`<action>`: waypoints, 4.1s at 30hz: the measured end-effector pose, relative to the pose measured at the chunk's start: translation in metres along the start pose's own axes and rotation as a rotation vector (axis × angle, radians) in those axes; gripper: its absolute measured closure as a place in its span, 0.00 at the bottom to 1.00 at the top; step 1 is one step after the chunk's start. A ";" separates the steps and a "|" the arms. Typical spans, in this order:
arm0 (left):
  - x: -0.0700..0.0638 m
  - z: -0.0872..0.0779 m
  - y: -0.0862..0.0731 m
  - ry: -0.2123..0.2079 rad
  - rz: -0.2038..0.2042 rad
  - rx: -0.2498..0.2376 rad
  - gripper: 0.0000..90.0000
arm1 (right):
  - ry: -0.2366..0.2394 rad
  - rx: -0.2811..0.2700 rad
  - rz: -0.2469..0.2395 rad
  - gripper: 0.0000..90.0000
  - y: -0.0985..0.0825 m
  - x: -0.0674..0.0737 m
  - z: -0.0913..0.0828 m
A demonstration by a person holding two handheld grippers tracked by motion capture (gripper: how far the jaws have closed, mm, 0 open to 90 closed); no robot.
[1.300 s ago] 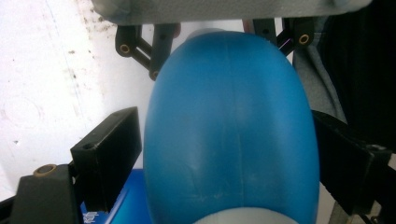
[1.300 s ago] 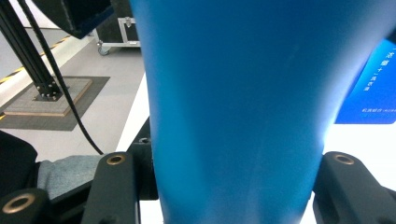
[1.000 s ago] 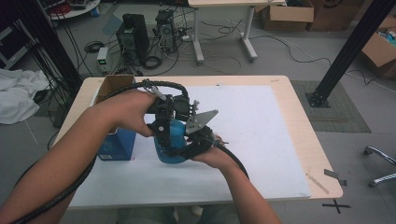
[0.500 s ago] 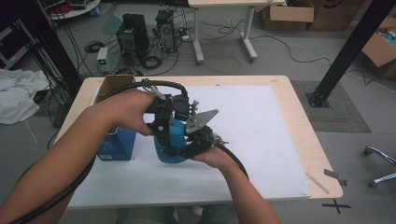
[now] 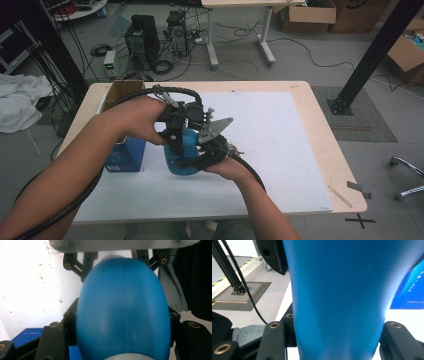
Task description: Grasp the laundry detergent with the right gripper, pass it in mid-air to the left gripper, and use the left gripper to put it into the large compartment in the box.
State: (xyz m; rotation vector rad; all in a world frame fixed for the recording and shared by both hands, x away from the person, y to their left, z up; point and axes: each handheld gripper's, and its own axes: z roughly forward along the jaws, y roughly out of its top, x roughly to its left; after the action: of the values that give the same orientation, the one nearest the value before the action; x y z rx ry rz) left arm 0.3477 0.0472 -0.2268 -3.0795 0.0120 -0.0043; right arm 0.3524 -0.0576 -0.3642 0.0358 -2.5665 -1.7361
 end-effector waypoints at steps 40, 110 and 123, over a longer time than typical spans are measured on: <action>0.012 -0.028 -0.022 -0.009 -0.179 0.003 0.45 | -0.081 0.106 -0.029 0.24 0.011 0.007 -0.048; 0.088 -0.064 -0.203 -0.118 -1.451 0.056 0.44 | 0.026 0.866 -0.012 0.00 0.045 0.018 -0.116; 0.097 -0.019 -0.200 -0.123 -1.475 0.070 0.44 | 0.051 0.936 0.014 0.00 0.045 0.012 -0.119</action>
State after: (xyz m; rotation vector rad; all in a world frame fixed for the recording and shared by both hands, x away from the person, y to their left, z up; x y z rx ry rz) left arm 0.4465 0.2446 -0.1951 -2.2457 -2.0368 0.1029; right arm 0.3461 -0.1521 -0.2782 0.0859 -3.0399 -0.3854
